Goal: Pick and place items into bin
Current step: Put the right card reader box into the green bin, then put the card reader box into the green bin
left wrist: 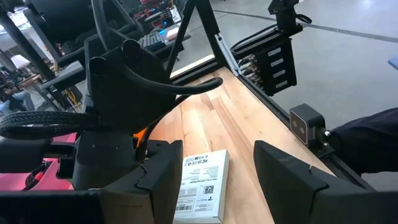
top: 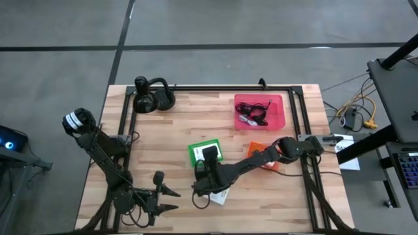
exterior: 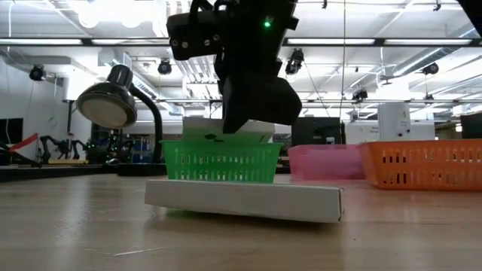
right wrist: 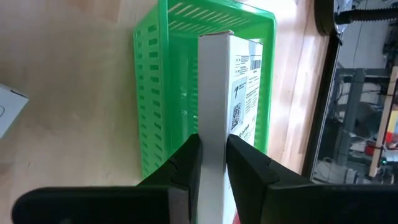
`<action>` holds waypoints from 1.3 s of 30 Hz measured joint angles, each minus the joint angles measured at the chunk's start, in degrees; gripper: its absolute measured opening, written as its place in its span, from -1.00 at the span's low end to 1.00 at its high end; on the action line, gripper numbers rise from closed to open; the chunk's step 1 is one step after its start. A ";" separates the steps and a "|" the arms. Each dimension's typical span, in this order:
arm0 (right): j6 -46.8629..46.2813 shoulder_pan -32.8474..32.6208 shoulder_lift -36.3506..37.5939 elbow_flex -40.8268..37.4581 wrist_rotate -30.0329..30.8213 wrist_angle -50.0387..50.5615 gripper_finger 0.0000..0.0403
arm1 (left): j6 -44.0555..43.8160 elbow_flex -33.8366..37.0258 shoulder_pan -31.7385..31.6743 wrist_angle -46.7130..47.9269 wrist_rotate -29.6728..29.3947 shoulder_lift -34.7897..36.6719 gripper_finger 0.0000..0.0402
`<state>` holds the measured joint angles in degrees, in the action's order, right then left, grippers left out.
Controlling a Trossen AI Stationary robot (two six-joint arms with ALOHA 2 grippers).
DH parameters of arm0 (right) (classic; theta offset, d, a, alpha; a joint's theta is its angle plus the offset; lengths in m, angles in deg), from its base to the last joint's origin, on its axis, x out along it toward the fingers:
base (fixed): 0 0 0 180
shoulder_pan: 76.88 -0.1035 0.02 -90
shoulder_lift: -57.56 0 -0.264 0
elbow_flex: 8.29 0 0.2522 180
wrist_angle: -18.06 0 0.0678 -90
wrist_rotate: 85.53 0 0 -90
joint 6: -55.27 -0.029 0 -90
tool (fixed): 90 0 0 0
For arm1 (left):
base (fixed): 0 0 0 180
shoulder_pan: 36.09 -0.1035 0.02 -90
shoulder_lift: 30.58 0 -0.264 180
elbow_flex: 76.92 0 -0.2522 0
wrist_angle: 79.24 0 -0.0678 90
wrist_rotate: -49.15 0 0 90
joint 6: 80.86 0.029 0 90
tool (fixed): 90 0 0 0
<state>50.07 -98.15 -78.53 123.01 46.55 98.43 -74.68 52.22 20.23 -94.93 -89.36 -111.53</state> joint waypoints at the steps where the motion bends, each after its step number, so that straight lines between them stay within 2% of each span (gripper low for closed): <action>1: -0.15 0.05 0.00 0.00 -0.08 0.00 -0.71 | -0.01 0.00 0.00 0.01 0.00 0.00 -0.09; 5: -0.28 0.19 0.00 0.00 -0.11 0.02 -0.66 | -0.01 0.00 0.00 0.03 0.00 0.00 -0.09; 14: -0.30 0.34 0.00 0.04 -0.09 0.14 -0.35 | -0.01 0.00 0.00 0.06 0.00 0.00 -0.09; 19: -0.36 0.28 0.00 2.27 -0.09 0.91 -0.31 | 0.01 0.12 0.00 0.04 0.00 -0.01 -0.09; 28: -9.57 -2.93 4.04 7.85 0.04 10.20 -0.49 | 0.01 0.55 0.04 0.09 0.02 -0.02 -0.09; 34: -13.74 -10.39 8.42 6.09 -0.66 12.11 -0.70 | 0.01 0.89 0.04 0.15 0.03 -0.02 -0.09; 39: -17.91 -18.10 8.76 2.57 -0.70 12.15 -0.91 | 0.03 0.90 0.07 0.50 0.07 -0.02 -0.09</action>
<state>32.17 -116.25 -69.77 125.58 45.85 110.58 -74.65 53.11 20.29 -94.43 -89.30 -111.55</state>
